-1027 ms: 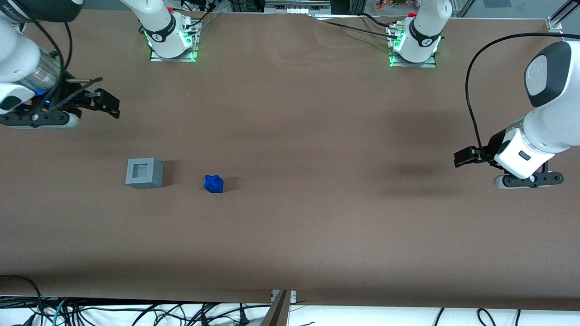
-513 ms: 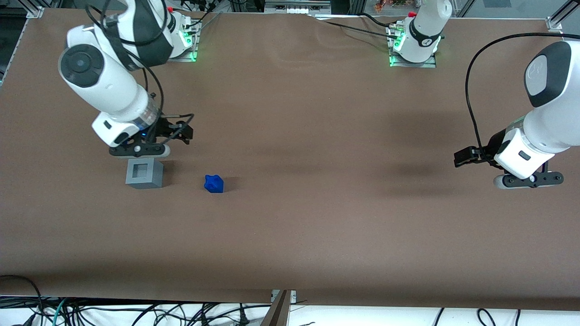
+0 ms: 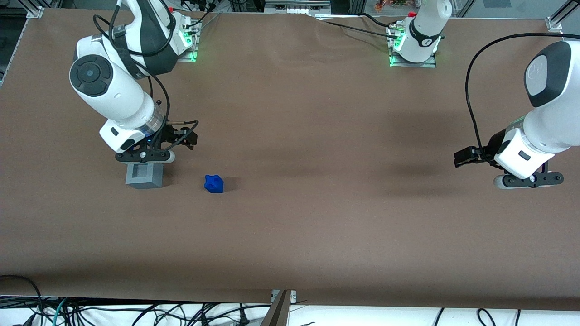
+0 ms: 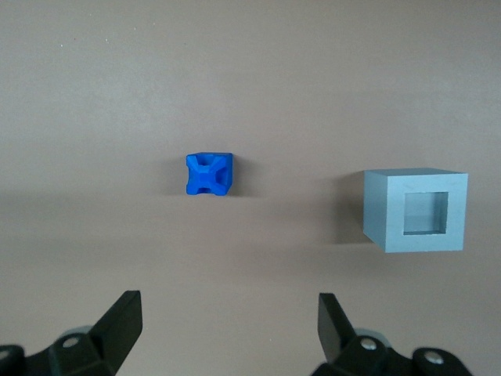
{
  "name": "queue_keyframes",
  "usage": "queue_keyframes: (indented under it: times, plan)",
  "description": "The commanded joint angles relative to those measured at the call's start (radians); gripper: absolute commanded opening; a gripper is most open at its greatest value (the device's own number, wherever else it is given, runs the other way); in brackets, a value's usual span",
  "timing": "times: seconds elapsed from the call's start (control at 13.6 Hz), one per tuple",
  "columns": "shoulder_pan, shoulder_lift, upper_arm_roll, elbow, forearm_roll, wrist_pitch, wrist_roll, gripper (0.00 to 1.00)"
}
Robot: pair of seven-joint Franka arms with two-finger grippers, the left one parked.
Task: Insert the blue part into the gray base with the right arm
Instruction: 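Reach the right gripper down to the blue block and close on it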
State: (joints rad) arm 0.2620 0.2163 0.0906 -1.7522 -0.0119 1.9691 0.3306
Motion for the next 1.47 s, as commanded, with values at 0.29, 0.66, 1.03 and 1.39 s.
queue_keyframes:
  times: [0.29,0.66,1.03,1.39]
  plan:
    - [0.025,0.141,0.005,0.04,0.017,0.135,0.057,0.99]
    - [0.039,0.282,0.005,0.031,0.02,0.338,0.096,0.99]
    - [0.033,0.359,0.005,0.017,0.02,0.431,0.097,0.98]
    - [0.031,0.38,0.003,-0.021,0.02,0.499,0.096,0.76]
